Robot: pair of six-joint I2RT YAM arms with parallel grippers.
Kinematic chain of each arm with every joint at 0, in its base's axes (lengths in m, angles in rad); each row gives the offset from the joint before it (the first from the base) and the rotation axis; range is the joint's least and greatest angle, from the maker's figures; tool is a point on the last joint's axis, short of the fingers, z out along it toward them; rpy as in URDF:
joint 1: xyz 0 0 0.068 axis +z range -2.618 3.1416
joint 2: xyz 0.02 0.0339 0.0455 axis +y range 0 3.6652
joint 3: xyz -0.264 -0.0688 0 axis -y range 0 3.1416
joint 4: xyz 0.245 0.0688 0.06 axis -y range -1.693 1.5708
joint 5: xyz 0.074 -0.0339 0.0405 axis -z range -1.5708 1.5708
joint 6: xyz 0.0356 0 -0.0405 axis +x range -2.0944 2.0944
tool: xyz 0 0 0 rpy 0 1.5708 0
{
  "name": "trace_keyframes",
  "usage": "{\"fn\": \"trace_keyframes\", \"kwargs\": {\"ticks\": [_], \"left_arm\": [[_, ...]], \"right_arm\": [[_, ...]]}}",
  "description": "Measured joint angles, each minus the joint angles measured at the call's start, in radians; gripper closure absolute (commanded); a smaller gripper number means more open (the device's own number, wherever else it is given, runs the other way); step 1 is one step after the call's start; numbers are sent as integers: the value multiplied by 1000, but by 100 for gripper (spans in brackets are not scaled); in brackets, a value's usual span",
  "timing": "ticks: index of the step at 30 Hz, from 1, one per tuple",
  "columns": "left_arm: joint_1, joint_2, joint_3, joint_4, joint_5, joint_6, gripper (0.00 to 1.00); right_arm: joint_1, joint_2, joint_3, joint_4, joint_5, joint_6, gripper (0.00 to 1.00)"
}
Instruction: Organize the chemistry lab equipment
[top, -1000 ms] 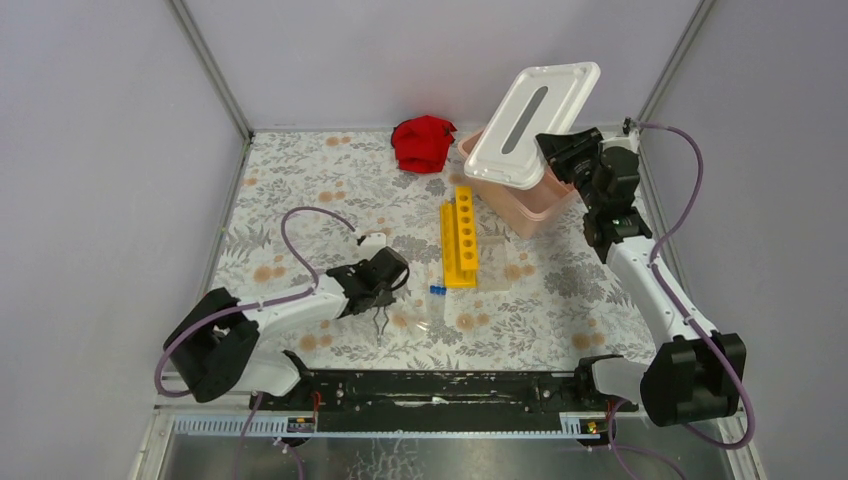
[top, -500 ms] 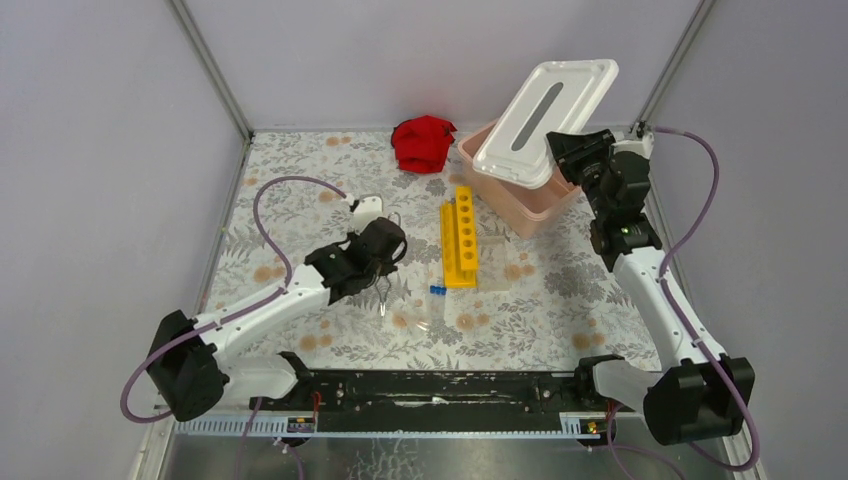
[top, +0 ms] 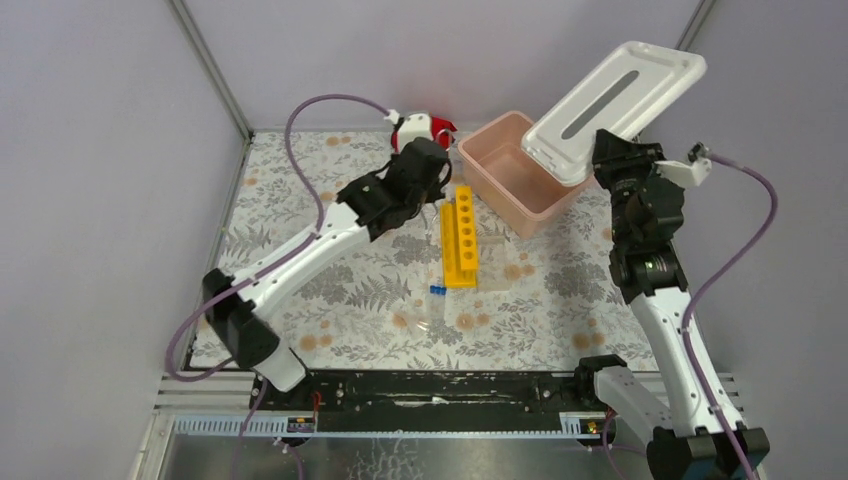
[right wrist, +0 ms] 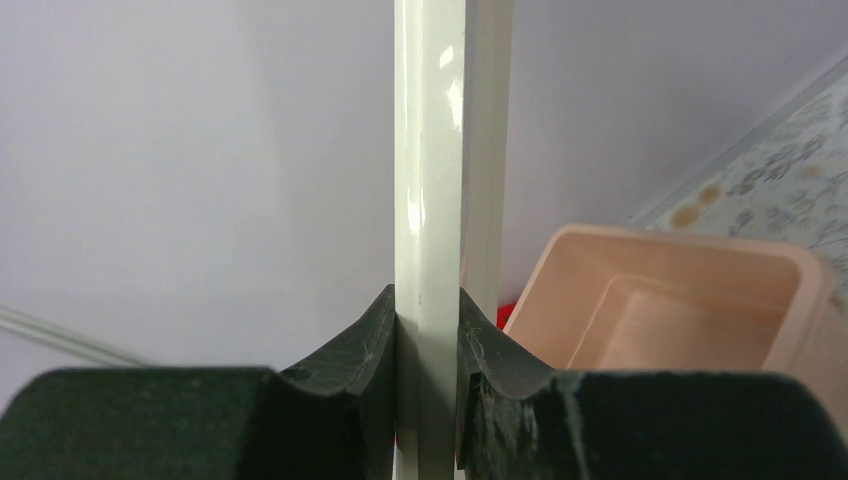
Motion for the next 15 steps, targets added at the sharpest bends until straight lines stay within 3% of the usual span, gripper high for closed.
{"fn": "trace_keyframes", "kwargs": {"ticks": [9, 15], "left_arm": [[11, 353, 456, -18, 78, -4, 100], [39, 525, 605, 20, 189, -124, 100]], "right_arm": [[0, -140, -61, -43, 218, -75, 100], [0, -201, -114, -68, 285, -98, 100]]}}
